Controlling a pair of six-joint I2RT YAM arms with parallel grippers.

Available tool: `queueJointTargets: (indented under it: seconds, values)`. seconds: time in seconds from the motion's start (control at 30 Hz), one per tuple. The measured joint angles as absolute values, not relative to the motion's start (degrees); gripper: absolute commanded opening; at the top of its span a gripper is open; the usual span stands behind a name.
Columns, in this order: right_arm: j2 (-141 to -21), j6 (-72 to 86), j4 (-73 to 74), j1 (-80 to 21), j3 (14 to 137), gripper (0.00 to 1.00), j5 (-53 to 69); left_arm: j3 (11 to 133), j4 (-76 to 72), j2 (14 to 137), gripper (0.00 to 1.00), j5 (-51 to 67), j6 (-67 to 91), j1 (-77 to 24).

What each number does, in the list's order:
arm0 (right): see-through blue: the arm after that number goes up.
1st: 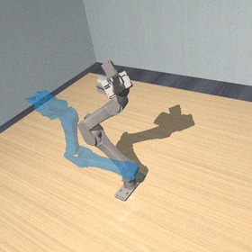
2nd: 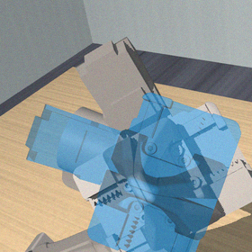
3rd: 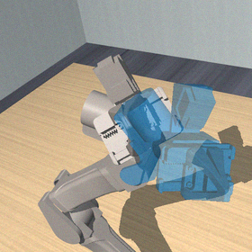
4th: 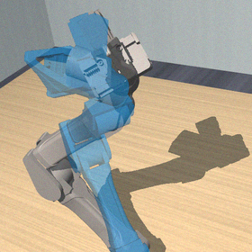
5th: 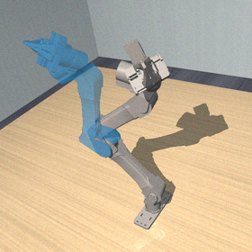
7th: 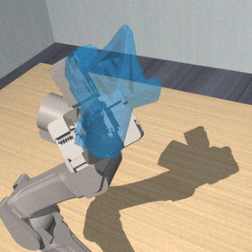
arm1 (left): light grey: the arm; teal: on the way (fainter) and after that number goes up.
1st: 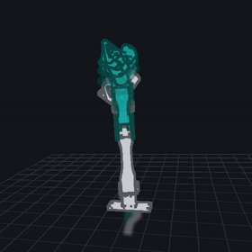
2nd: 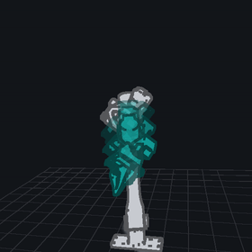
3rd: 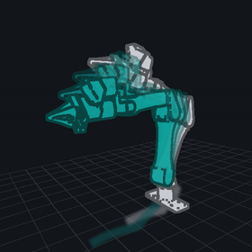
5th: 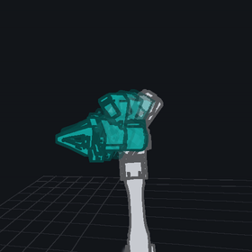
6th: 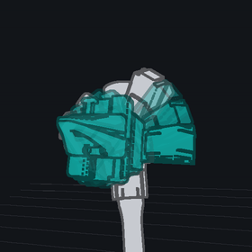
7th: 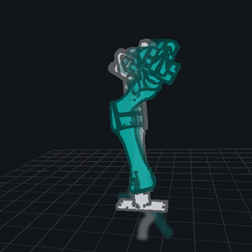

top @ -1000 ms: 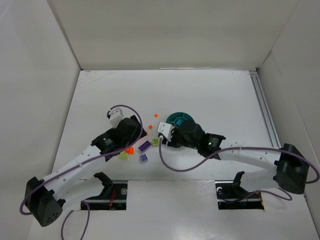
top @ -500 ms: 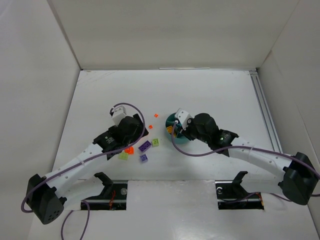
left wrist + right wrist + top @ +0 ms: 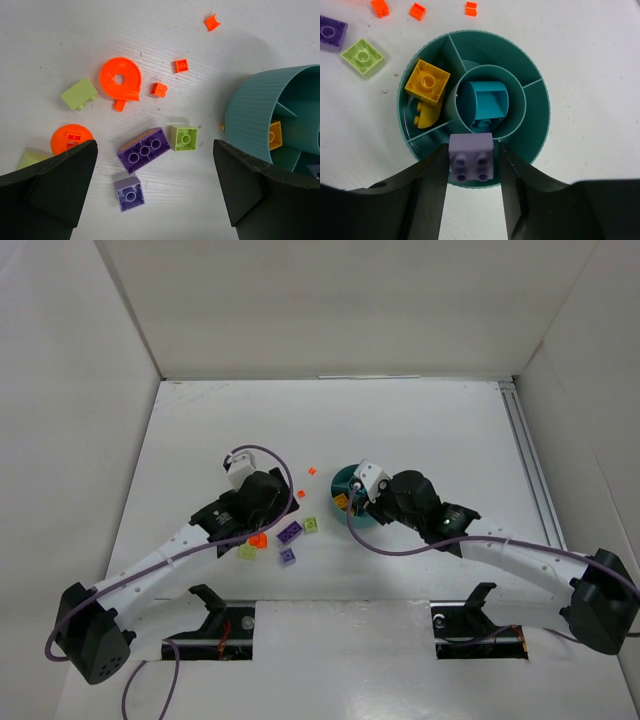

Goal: Sort the legos into containers by color

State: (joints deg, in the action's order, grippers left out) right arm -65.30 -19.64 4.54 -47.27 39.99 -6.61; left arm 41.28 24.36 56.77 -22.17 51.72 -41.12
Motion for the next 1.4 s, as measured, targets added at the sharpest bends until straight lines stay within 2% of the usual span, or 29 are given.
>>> queueJointTargets:
  seconds: [0.07,0.2,0.4,0.47,0.53,0.67,0.77,0.83,1.07,1.13,1.4]
  values:
    - [-65.52,-19.62,4.64,-47.27,39.59,0.57,-6.92,41.28,24.27,57.06,1.0,-21.93,51.68,-41.12]
    - [-66.08,-19.49,5.72,-47.27,39.24,0.63,-7.16,41.28,24.21,57.45,1.0,-21.41,51.46,-41.12]
    - [-65.98,-19.49,6.0,-47.27,39.24,0.64,-7.11,41.28,23.7,57.98,1.0,-20.51,51.0,-41.12]
    - [-65.3,-19.44,6.07,-47.27,39.2,0.7,-7.09,41.28,23.31,58.39,1.0,-19.68,50.33,-41.12]
    - [-64.03,-19.35,6.07,-47.27,39.16,0.72,-7.09,41.28,23.03,59.0,1.0,-18.7,49.54,-41.12]
    - [-60.75,-19.09,6.07,-47.27,39.16,0.86,-7.51,41.28,22.46,61.19,1.0,-17.12,47.66,-41.36]
    - [-59.13,-19.05,6.24,-47.22,39.16,0.86,-8.19,41.28,22.48,63.0,1.0,-16.91,45.89,-42.98]
    - [-58.81,-19.05,6.42,-47.22,39.16,0.86,-8.25,41.28,22.46,64.1,0.94,-16.88,44.8,-44.31]
    - [-59.59,-19.64,7.51,-45.67,39.16,0.84,-6.04,37.74,14.7,65.01,0.94,-14.57,37.04,-45.04]
    - [-60.14,-19.97,7.77,-45.06,39.16,0.81,-4.84,36.25,12.1,65.34,0.94,-13.87,34.61,-45.04]
    - [-62.37,-21.21,8.19,-43.83,39.16,0.81,-1.3,35.9,7.01,71.59,0.93,-11.18,30.5,-45.04]
